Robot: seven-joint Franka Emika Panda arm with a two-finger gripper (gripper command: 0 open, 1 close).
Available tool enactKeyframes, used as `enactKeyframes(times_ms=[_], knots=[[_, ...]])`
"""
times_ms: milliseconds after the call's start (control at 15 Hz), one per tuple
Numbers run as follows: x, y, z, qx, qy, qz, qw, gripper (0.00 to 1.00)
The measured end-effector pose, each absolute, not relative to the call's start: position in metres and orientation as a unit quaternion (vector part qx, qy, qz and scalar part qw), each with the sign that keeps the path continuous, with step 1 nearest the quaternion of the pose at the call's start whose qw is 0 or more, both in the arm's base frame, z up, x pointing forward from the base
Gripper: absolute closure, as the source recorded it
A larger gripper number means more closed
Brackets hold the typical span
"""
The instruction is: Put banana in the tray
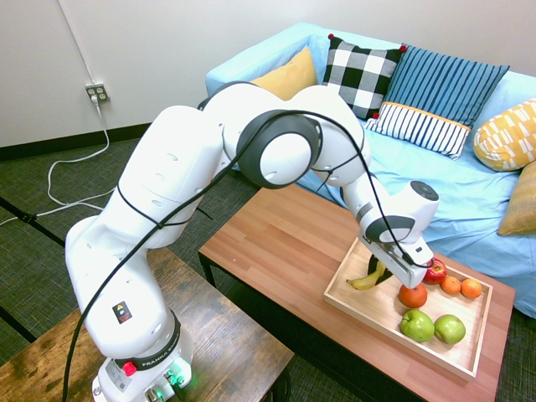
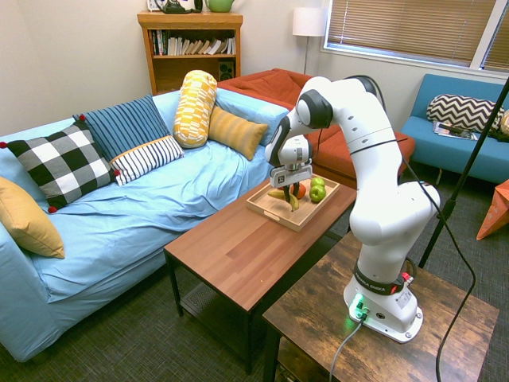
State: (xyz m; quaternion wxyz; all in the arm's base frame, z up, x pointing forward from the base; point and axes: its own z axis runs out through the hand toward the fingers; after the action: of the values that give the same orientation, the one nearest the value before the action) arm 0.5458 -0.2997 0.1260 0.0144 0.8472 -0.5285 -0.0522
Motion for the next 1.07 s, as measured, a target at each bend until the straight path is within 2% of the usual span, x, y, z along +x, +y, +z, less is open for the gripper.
enactKeyframes(times_ms=[200, 267, 1067], knots=[[0.556, -0.302, 0.114, 0.849, -0.526, -0.057, 0.017, 1.00], [0.558, -0.303, 0.112, 0.849, -0.525, -0.060, 0.017, 0.00], [0.563, -0.322, 0.113, 0.863, -0.501, -0.069, 0.011, 0.00]])
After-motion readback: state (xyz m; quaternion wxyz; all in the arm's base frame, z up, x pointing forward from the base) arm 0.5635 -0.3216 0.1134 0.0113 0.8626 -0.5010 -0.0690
